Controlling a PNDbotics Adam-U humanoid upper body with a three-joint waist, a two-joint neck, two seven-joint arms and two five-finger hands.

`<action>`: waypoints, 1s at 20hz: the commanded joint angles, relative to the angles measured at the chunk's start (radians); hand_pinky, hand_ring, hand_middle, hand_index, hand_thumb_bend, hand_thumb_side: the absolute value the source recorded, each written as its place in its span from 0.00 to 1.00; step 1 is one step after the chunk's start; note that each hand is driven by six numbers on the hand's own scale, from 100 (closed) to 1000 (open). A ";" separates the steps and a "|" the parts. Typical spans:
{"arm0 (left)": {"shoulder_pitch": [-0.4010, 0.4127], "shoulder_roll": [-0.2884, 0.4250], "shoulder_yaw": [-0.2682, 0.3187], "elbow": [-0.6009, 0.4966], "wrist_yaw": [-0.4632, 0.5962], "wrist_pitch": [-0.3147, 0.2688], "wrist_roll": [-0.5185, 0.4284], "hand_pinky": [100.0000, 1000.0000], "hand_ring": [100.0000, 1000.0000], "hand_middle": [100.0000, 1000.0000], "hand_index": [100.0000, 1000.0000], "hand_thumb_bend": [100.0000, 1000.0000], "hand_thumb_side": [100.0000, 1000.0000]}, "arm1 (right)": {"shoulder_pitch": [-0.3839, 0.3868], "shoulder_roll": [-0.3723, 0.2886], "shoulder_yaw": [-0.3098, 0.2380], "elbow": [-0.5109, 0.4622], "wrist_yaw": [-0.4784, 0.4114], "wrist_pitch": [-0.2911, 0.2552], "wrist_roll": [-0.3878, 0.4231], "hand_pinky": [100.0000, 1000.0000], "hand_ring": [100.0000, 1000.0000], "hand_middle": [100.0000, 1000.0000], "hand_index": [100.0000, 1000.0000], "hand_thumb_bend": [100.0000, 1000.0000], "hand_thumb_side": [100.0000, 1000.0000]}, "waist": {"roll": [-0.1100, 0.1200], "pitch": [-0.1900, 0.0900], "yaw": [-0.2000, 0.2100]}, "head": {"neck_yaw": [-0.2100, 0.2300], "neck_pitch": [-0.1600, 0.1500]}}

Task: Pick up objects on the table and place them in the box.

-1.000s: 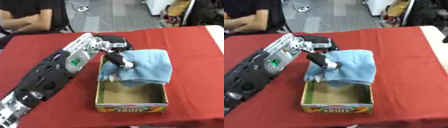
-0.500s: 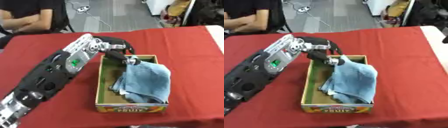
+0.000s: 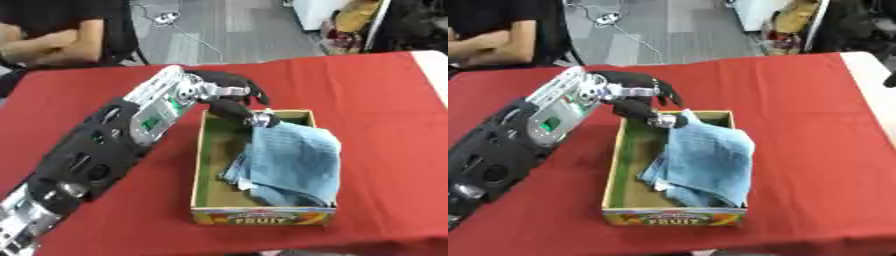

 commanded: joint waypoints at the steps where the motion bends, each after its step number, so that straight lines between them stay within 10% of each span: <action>1: -0.011 0.033 0.029 -0.030 -0.020 -0.004 0.006 0.72 0.80 0.87 0.92 0.57 1.00 | -0.013 -0.014 -0.003 -0.016 0.000 -0.001 0.005 0.48 0.73 0.81 0.95 0.16 0.57 | -0.003 -0.009 0.001 | 0.008 -0.002; 4: 0.022 0.051 0.105 -0.106 -0.033 -0.008 0.113 0.68 0.75 0.82 0.89 0.53 0.95 | -0.014 -0.013 -0.007 -0.016 0.001 0.000 0.003 0.48 0.73 0.81 0.95 0.16 0.57 | -0.003 -0.008 0.004 | 0.003 -0.002; 5: 0.040 0.055 0.142 -0.139 -0.029 -0.008 0.174 0.57 0.66 0.75 0.84 0.49 0.78 | -0.014 -0.012 -0.008 -0.016 0.002 0.001 0.002 0.48 0.73 0.81 0.96 0.16 0.57 | -0.004 -0.007 0.006 | -0.001 -0.002; 9: 0.147 0.049 0.338 -0.310 0.098 -0.031 0.588 0.47 0.61 0.73 0.80 0.43 0.58 | -0.014 -0.011 -0.011 -0.016 0.005 0.002 -0.002 0.48 0.73 0.81 0.96 0.15 0.57 | -0.007 -0.003 0.012 | -0.017 -0.002; 12: 0.246 0.031 0.475 -0.453 0.151 -0.104 0.846 0.49 0.65 0.77 0.82 0.45 0.55 | -0.016 -0.013 -0.013 -0.016 0.008 0.000 -0.004 0.48 0.73 0.81 0.96 0.15 0.57 | -0.008 0.004 0.017 | -0.029 -0.002; 20: 0.447 -0.052 0.693 -0.486 0.073 -0.237 1.189 0.49 0.64 0.75 0.81 0.37 0.58 | -0.004 -0.022 -0.020 -0.016 0.022 -0.004 -0.010 0.48 0.73 0.81 0.96 0.14 0.57 | -0.015 0.008 0.050 | -0.058 -0.002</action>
